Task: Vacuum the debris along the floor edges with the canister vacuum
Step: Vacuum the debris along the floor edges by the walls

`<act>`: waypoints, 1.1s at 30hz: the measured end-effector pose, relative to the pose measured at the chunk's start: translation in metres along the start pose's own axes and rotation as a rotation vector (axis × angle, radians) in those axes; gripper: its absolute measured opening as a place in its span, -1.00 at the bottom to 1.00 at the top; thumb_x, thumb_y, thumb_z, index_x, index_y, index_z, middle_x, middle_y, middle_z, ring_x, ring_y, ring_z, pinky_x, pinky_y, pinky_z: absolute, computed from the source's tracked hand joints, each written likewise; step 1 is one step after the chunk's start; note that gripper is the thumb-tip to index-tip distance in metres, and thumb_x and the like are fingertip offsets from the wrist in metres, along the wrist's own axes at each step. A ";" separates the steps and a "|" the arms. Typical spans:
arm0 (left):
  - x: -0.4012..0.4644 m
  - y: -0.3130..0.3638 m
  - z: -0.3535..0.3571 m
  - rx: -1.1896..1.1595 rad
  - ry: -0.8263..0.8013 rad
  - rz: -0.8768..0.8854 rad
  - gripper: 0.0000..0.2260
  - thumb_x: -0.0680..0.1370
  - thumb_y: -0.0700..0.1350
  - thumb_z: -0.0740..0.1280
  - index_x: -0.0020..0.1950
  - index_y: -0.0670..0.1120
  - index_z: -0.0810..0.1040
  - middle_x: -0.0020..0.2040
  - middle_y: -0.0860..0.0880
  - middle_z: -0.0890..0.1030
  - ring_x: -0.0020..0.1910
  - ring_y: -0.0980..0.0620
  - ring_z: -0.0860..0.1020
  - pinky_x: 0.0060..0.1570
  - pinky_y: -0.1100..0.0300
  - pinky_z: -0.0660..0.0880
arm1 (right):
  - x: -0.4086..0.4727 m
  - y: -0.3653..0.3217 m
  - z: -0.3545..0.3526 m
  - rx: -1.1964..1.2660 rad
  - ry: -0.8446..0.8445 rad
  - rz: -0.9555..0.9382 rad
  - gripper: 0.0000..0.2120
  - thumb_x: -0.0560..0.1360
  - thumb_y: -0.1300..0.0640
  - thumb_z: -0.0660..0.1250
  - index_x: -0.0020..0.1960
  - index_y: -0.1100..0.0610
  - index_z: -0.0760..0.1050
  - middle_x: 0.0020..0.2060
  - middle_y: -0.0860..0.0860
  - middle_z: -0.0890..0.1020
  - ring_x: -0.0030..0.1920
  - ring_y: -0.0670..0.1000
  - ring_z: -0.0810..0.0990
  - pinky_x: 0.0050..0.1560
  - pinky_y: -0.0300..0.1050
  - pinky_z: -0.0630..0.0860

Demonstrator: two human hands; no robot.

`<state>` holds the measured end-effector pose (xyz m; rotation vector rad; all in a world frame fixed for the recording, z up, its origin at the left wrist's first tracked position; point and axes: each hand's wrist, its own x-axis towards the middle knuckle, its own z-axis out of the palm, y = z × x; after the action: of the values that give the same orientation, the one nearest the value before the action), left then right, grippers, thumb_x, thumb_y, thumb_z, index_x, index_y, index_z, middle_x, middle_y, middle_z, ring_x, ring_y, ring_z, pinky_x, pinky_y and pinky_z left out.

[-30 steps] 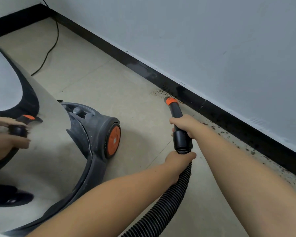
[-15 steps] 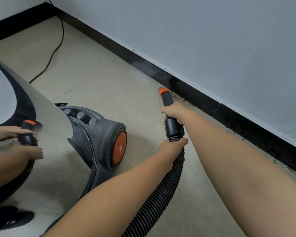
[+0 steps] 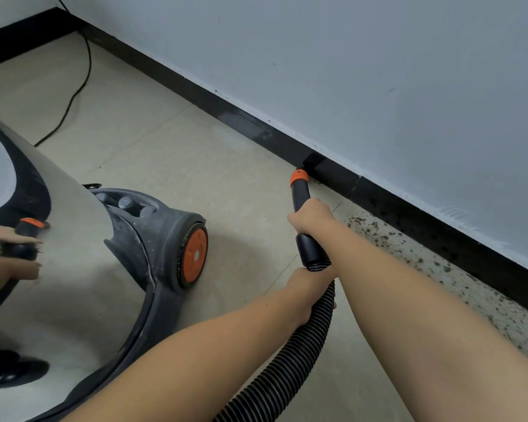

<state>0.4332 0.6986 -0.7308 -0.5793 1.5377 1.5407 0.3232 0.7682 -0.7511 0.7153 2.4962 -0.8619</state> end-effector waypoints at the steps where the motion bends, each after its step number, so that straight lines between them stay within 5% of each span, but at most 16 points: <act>1: -0.002 -0.003 0.003 0.009 -0.007 -0.009 -0.84 0.50 -0.15 0.37 -0.21 -0.19 0.46 -0.35 -0.11 0.48 -0.64 0.06 0.45 -0.60 0.32 0.40 | -0.003 0.005 -0.001 0.001 0.005 0.011 -0.64 0.47 0.13 0.27 0.21 0.22 0.32 -0.14 0.08 0.44 -0.29 0.07 0.45 -0.41 -0.16 0.30; 5: -0.014 -0.009 0.015 0.030 -0.037 -0.026 -0.83 0.51 -0.13 0.37 -0.19 -0.18 0.45 -0.34 -0.11 0.48 -0.68 0.08 0.44 -0.62 0.34 0.39 | -0.015 0.019 -0.007 -0.013 0.011 0.045 -0.67 0.46 0.14 0.26 0.17 0.22 0.35 -0.24 0.07 0.43 -0.34 0.03 0.42 -0.44 -0.18 0.30; 15: -0.010 -0.013 0.014 0.004 -0.048 -0.022 -0.82 0.48 -0.15 0.38 -0.05 -0.22 0.45 -0.27 -0.13 0.46 -0.48 -0.03 0.46 -0.42 0.19 0.46 | -0.014 0.020 -0.007 0.055 -0.025 0.034 -0.64 0.46 0.12 0.27 0.20 0.24 0.36 -0.05 0.13 0.52 -0.29 0.05 0.46 -0.45 -0.19 0.29; 20: 0.008 0.005 -0.017 0.002 0.060 0.032 -0.84 0.48 -0.15 0.38 -0.07 -0.19 0.45 -0.31 -0.11 0.46 -0.46 -0.03 0.45 -0.43 0.21 0.43 | 0.005 -0.018 0.002 0.231 -0.105 -0.019 -0.68 0.44 0.12 0.27 0.15 0.23 0.39 0.01 0.18 0.64 -0.02 0.15 0.61 -0.21 -0.13 0.47; 27: 0.031 0.042 -0.059 -0.092 0.182 0.060 -0.88 0.50 -0.17 0.34 -0.08 -0.18 0.43 -0.30 -0.11 0.46 -0.41 -0.05 0.42 -0.36 0.18 0.38 | 0.030 -0.092 0.018 0.288 -0.250 -0.104 -0.77 0.42 0.13 0.28 0.02 0.22 0.37 -0.01 0.21 0.66 -0.02 0.22 0.67 0.06 0.10 0.60; 33: 0.037 0.046 -0.072 -0.086 0.257 0.088 -0.93 0.52 -0.21 0.30 -0.10 -0.19 0.42 -0.34 -0.10 0.44 -0.44 -0.04 0.40 -0.41 0.20 0.34 | 0.037 -0.110 0.030 0.255 -0.273 -0.141 -0.72 0.45 0.13 0.30 0.08 0.23 0.35 0.01 0.22 0.65 -0.01 0.22 0.66 0.08 0.12 0.59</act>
<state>0.3590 0.6447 -0.7445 -0.7934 1.7135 1.6562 0.2359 0.6866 -0.7429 0.4652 2.2361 -1.2553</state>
